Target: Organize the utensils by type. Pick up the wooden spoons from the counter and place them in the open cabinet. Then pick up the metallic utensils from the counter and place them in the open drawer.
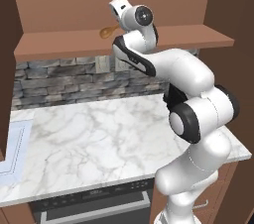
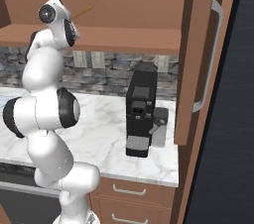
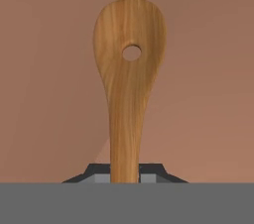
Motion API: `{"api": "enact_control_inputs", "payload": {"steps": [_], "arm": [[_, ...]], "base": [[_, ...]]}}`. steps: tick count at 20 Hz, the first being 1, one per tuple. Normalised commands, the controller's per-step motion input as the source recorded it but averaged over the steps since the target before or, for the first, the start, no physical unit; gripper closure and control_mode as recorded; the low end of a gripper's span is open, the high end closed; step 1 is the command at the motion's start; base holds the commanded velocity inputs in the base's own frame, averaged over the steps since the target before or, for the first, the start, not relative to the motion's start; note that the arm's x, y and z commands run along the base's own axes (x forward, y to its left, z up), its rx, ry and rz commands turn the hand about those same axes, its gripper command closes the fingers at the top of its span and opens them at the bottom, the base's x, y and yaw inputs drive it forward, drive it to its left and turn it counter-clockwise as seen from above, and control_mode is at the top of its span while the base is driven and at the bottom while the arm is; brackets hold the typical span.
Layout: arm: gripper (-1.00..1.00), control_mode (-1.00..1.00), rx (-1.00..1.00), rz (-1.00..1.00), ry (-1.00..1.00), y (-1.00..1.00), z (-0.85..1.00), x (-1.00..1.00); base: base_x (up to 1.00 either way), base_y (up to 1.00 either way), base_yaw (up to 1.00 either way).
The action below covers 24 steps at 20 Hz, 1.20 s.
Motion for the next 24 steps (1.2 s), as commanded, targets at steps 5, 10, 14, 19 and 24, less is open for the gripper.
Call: {"api": "enact_control_inputs", "payload": {"steps": [5, 10, 14, 19, 24], "arm": [[1.00, -1.00, 0.00, -0.03, 0.00, 0.00, -0.01, 0.13], [1.00, -1.00, 0.00, -0.01, 0.00, 0.00, -0.02, 0.07], [1.00, -1.00, 0.00, 0.00, 0.00, 0.00, -0.03, 0.20], [1.00, -1.00, 0.00, 0.00, 0.00, 0.00, 0.00, 0.18], [-1.00, -1.00, 0.00, 0.00, 0.02, 0.00, -0.06, 0.11]], "base": [[0.00, 0.00, 0.00], [0.00, 0.00, 0.00], [0.00, 0.00, 0.00], [0.00, 0.00, 0.00], [0.00, 0.00, 0.00]]}}
